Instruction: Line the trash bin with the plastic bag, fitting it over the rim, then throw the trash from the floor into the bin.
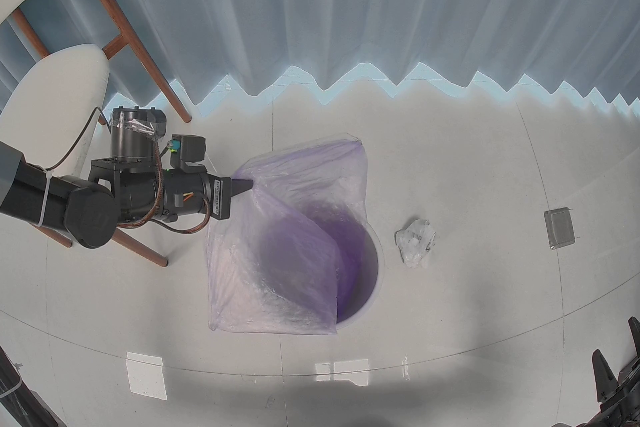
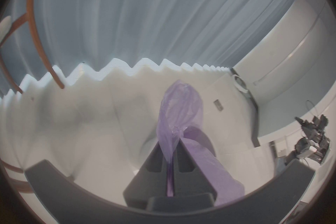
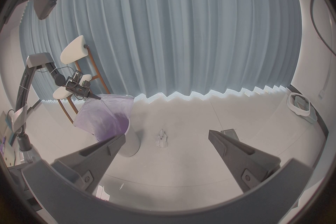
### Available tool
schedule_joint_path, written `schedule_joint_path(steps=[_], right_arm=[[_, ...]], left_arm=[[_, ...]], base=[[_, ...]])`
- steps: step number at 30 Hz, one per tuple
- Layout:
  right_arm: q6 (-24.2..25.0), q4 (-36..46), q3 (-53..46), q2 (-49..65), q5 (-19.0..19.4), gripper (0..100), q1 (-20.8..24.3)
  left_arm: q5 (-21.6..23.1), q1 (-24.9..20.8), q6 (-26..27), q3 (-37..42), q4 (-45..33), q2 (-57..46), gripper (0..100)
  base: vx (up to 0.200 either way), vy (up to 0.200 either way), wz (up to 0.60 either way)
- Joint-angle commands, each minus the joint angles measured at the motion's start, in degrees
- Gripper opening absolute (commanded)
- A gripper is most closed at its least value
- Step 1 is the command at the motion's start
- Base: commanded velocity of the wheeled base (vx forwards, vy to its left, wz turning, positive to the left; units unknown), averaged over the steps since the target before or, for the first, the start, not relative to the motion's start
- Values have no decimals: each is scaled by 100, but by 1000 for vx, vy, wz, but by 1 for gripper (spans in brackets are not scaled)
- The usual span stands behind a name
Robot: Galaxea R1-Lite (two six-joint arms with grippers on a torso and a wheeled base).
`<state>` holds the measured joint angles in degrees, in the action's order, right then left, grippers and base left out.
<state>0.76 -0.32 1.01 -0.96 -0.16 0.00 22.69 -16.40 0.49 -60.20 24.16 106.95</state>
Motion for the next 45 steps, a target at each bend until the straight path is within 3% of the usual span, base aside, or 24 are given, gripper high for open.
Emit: schedule_joint_path(steps=[1,8,9,13,21,25,28,33,37,39,42,43,45], right_arm=[[-32,-3,-101,96,25,100,0],[-58,-3,-101,96,42,100,0],[-120,14,-101,96,77,100,0],[-102,5,-101,96,69,100,0],[-84,5,-101,96,69,100,0],[-84,5,-101,96,60,100,0],[-84,5,-101,96,60,100,0],[-84,5,-101,96,60,100,0],[-84,5,-101,96,60,100,0],[-84,5,-101,96,60,100,0],[-84,5,-101,96,69,100,0],[-84,5,-101,96,69,100,0],[-84,5,-101,96,60,100,0]], left_arm=[[-335,-21,92,-194,-201,-7,0],[-520,-725,92,-185,-245,-16,0],[-766,-953,39,-185,-193,28,0],[-1689,-1041,127,34,-166,54,0],[-2559,-1507,329,360,1,-16,0],[-2901,-1445,312,975,54,-482,0],[-2858,-1190,364,1124,45,-666,0],[-1864,-637,399,1511,-17,-1097,0],[-1812,-276,566,1801,-342,-1493,0],[-1618,-30,953,2249,-641,-1835,0],[-1179,93,1234,2601,-676,-2038,0],[-933,40,1340,2724,-632,-2011,0],[-862,-206,1366,2733,-623,-1897,0]], base=[[0,0,0],[0,0,0],[0,0,0],[0,0,0],[0,0,0],[0,0,0],[0,0,0],[0,0,0],[0,0,0],[0,0,0],[0,0,0],[0,0,0],[0,0,0]])
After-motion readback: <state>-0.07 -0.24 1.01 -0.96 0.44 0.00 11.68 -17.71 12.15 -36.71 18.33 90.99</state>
